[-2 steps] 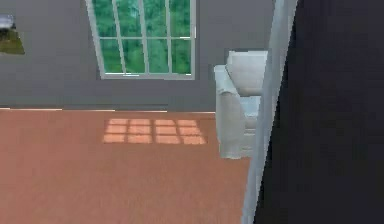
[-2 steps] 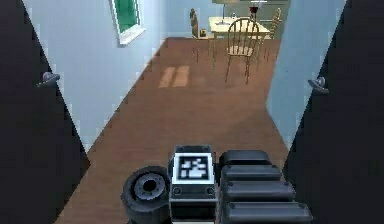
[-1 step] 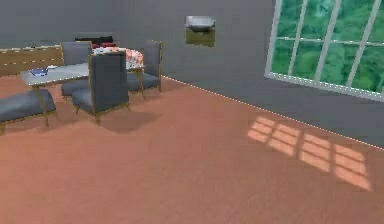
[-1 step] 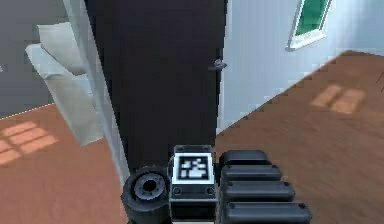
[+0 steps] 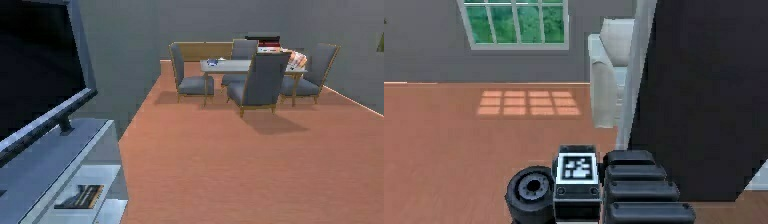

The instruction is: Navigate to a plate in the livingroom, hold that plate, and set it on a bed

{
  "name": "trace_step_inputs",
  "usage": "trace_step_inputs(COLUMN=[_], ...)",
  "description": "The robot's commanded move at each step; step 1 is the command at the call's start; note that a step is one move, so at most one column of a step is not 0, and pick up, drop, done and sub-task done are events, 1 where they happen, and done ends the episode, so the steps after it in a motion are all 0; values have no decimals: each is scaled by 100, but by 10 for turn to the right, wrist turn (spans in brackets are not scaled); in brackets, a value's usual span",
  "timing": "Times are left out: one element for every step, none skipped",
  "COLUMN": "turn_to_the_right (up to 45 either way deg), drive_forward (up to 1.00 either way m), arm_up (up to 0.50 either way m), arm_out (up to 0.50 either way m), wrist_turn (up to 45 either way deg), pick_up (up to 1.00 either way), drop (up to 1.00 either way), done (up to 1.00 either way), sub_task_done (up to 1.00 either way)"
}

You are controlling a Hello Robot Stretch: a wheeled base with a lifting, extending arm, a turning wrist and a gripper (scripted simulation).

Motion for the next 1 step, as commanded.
trace_step_inputs(turn_to_the_right=[0], drive_forward=[100], arm_up=[0], arm_out=[0], wrist_turn=[0], pick_up=[0], drop=[0], done=[0], sub_task_done=[0])
